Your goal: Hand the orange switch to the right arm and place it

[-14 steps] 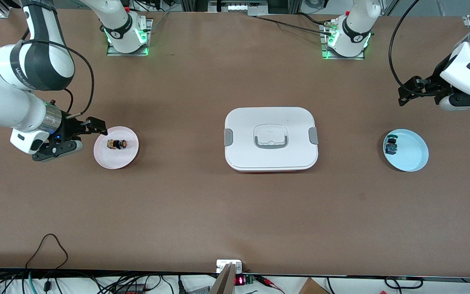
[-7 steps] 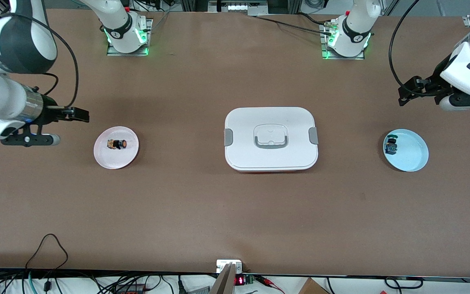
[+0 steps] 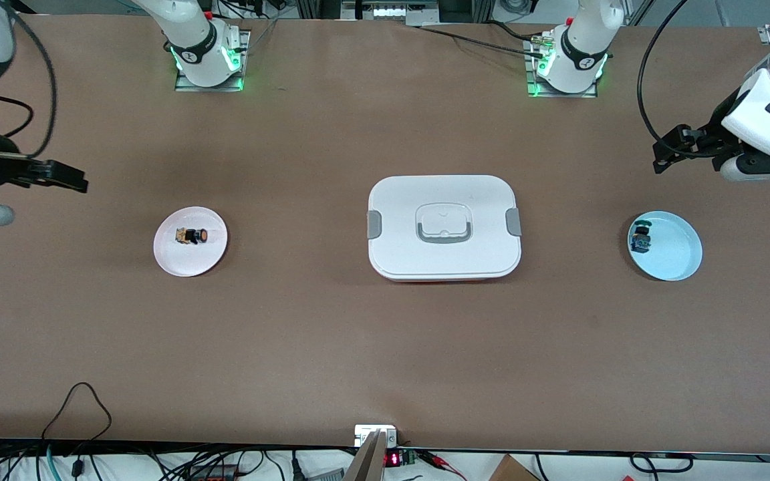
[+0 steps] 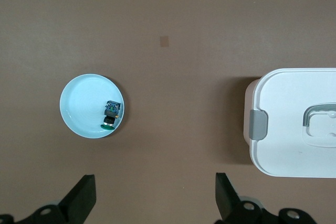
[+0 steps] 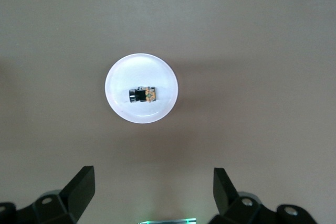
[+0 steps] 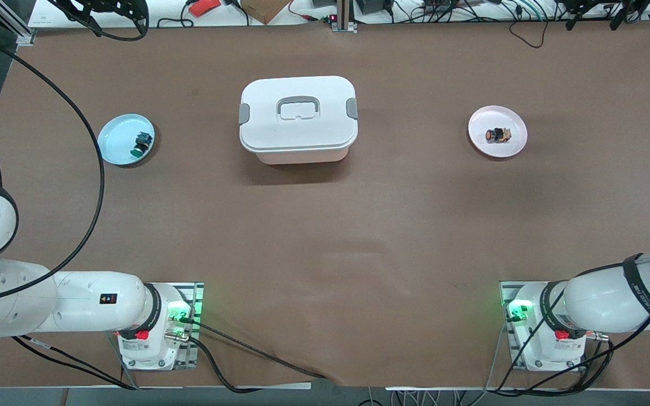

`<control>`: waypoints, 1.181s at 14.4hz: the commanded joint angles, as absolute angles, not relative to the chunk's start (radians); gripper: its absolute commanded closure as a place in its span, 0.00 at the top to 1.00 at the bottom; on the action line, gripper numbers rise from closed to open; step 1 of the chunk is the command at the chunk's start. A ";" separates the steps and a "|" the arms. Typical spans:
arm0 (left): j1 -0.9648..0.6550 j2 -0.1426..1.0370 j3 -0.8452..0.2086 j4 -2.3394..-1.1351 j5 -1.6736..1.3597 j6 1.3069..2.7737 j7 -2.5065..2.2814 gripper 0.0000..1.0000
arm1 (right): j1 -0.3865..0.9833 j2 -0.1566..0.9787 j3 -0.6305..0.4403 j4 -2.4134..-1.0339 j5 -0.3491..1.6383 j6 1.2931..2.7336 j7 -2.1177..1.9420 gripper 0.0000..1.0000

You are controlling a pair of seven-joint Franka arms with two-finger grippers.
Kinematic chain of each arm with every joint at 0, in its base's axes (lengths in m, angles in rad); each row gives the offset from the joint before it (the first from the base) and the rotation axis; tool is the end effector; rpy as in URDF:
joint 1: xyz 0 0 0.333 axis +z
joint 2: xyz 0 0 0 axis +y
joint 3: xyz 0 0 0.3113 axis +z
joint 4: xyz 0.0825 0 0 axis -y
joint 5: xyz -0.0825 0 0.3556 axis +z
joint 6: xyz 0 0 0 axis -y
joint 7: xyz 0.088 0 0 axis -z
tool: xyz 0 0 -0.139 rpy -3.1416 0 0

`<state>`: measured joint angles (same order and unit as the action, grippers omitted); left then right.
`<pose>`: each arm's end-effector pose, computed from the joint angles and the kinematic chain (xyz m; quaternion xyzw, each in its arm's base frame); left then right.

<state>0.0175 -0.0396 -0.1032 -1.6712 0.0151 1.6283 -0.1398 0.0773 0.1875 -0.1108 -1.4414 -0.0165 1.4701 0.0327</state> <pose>0.5159 -0.0432 0.5687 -0.9996 -0.0266 0.0007 0.0097 0.5633 -0.0161 0.5347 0.9962 -0.0330 -0.0787 0.0186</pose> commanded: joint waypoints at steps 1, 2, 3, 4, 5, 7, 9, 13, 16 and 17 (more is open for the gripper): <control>0.018 -0.028 -0.104 -1.646 0.035 1.615 -0.144 1.00 | 0.057 0.190 -0.104 -1.448 -0.020 1.453 -0.005 1.00; 0.018 -0.028 -0.104 -1.646 0.035 1.615 -0.146 1.00 | 0.058 0.172 -0.104 -1.477 -0.020 1.465 -0.002 1.00; 0.018 -0.026 -0.104 -1.646 0.035 1.615 -0.146 1.00 | 0.057 0.138 -0.106 -1.535 -0.018 1.506 0.002 1.00; 0.018 -0.028 -0.104 -1.646 0.035 1.615 -0.146 1.00 | 0.046 0.097 -0.106 -1.607 -0.018 1.566 -0.002 1.00; 0.018 -0.028 -0.104 -1.646 0.035 1.615 -0.146 1.00 | 0.043 0.053 -0.106 -1.673 -0.018 1.621 -0.005 1.00; 0.018 -0.028 -0.104 -1.646 0.035 1.615 -0.146 1.00 | 0.043 0.038 -0.104 -1.686 -0.020 1.628 -0.006 1.00; 0.018 -0.028 -0.103 -1.646 0.035 1.615 -0.146 1.00 | 0.048 0.026 -0.098 -1.680 -0.020 1.609 0.001 1.00; 0.020 -0.028 -0.101 -1.646 0.035 1.615 -0.146 1.00 | 0.051 0.009 -0.095 -1.674 -0.009 1.597 0.005 1.00; 0.020 -0.028 -0.100 -1.647 0.035 1.615 -0.146 1.00 | 0.055 -0.012 -0.091 -1.680 -0.012 1.594 -0.006 1.00; 0.020 -0.028 -0.100 -1.646 0.035 1.615 -0.144 1.00 | 0.055 -0.012 -0.092 -1.680 -0.012 1.592 -0.006 1.00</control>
<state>0.0195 -0.0390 -0.1004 -1.6712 0.0151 1.6283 -0.1398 0.0558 0.0181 -0.0942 -1.6503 -0.0155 1.5950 0.0109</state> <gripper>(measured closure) 0.000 0.000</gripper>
